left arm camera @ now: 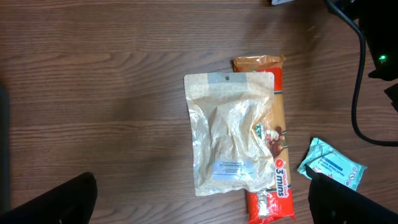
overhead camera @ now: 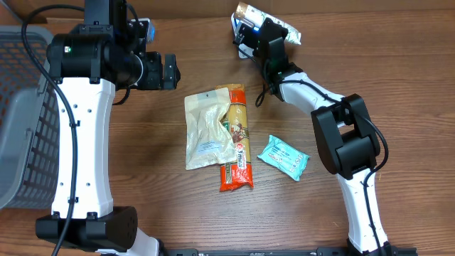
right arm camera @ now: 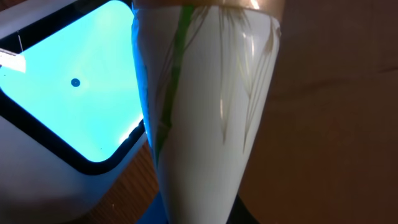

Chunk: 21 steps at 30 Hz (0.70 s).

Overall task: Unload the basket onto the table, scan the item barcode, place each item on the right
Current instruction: 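Hold the tube's label in front of the white scanner, then carry the tube right and lay it on the table edge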

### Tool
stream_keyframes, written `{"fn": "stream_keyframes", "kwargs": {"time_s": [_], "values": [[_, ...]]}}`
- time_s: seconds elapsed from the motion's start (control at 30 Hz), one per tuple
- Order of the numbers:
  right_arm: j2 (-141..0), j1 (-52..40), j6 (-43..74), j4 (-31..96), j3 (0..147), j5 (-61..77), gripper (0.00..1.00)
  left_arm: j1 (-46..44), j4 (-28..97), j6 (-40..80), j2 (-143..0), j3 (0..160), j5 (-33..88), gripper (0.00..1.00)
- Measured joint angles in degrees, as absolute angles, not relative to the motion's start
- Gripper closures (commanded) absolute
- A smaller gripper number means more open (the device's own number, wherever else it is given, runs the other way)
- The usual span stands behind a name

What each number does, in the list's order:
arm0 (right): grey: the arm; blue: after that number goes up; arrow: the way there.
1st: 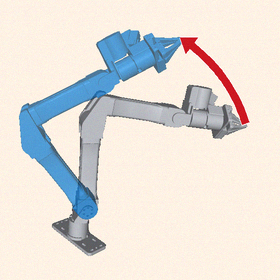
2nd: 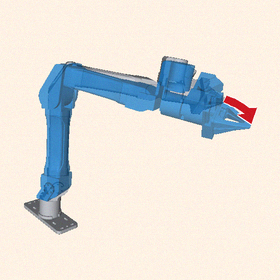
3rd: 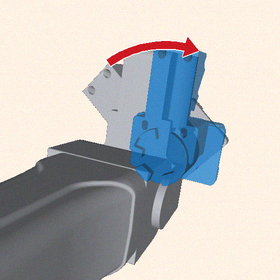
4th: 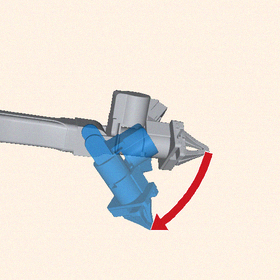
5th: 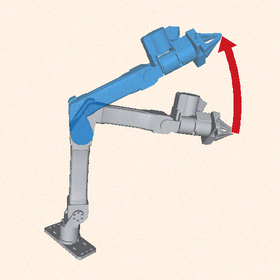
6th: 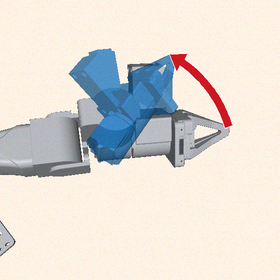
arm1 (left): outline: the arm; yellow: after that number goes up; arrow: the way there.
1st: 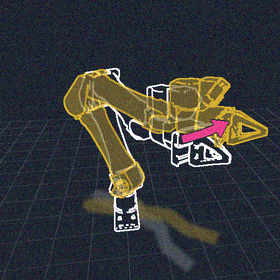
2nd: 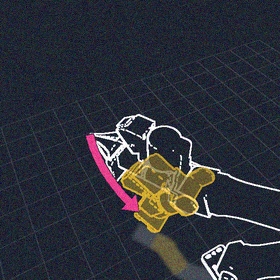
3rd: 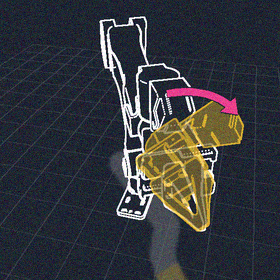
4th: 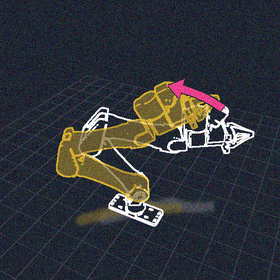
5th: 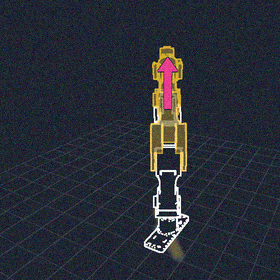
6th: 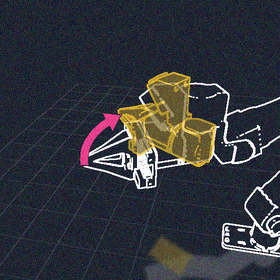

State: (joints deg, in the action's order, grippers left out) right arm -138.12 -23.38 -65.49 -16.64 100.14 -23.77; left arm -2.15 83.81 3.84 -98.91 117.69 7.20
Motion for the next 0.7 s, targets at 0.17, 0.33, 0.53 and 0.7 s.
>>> {"fn": "stream_keyframes", "kwargs": {"time_s": [0.17, 0.33, 0.53, 0.7], "values": [[-138.67, -23.40, -69.21, -16.27, 100.14, -23.24, 0.96, -2.15, 83.81, 3.84, -98.91, 117.69, 7.20, 0.00], [-139.72, -23.64, -72.12, -16.34, 100.14, -23.14, 0.96, -2.15, 83.81, 3.84, -98.91, 117.69, 7.20, 0.00], [-140.22, -24.03, -73.93, -17.12, 100.14, -23.62, 0.96, -2.15, 83.81, 3.84, -98.91, 117.69, 7.20, 0.01], [-140.22, -24.38, -74.94, -17.37, 100.14, -25.91, 0.96, -2.15, 83.81, 3.84, -98.91, 117.69, 7.20, 0.00]]}}
